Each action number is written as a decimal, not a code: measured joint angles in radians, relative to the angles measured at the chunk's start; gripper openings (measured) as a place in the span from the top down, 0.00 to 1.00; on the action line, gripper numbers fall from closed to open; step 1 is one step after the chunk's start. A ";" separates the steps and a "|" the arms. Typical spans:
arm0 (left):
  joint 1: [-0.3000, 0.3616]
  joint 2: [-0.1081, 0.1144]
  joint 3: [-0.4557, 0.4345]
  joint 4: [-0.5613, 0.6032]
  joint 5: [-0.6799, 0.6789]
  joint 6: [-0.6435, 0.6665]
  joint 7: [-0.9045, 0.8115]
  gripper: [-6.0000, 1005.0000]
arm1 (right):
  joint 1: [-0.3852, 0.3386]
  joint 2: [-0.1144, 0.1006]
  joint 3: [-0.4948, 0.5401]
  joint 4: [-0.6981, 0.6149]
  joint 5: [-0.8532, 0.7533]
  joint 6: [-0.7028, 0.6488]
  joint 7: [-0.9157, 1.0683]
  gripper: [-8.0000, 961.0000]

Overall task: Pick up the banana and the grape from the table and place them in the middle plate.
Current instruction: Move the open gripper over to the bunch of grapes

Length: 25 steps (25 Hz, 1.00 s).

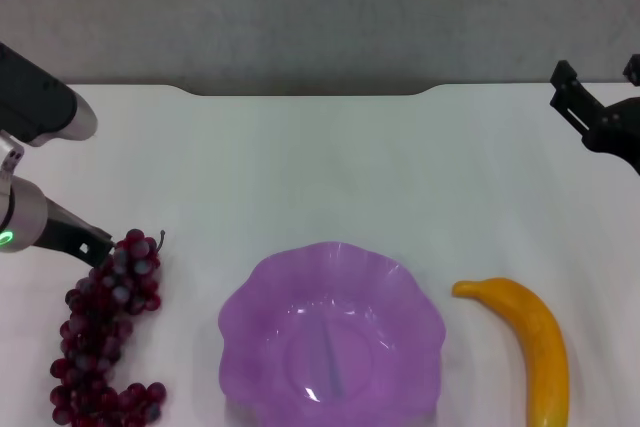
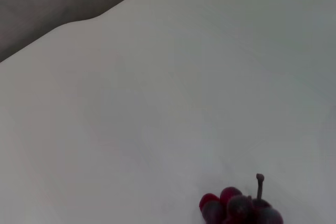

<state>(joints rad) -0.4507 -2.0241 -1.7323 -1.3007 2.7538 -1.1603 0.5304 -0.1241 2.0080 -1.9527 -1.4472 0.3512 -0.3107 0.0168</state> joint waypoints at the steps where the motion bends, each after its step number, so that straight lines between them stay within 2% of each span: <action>1: -0.001 0.000 0.000 0.005 0.000 -0.004 0.008 0.88 | 0.000 0.000 0.000 -0.001 0.000 0.000 0.000 0.11; 11: -0.006 -0.004 0.008 0.004 -0.003 -0.006 0.010 0.84 | 0.001 0.000 -0.002 -0.002 0.000 0.001 0.000 0.11; 16: -0.009 -0.004 0.019 0.016 -0.029 -0.004 0.036 0.62 | 0.002 0.000 -0.002 -0.004 0.000 0.001 0.000 0.11; 25: -0.040 -0.004 0.025 0.077 -0.109 0.042 0.083 0.42 | 0.003 0.000 -0.003 -0.007 0.000 0.001 0.000 0.11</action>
<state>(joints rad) -0.4911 -2.0284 -1.7077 -1.2239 2.6452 -1.1179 0.6132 -0.1211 2.0079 -1.9558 -1.4542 0.3512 -0.3098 0.0168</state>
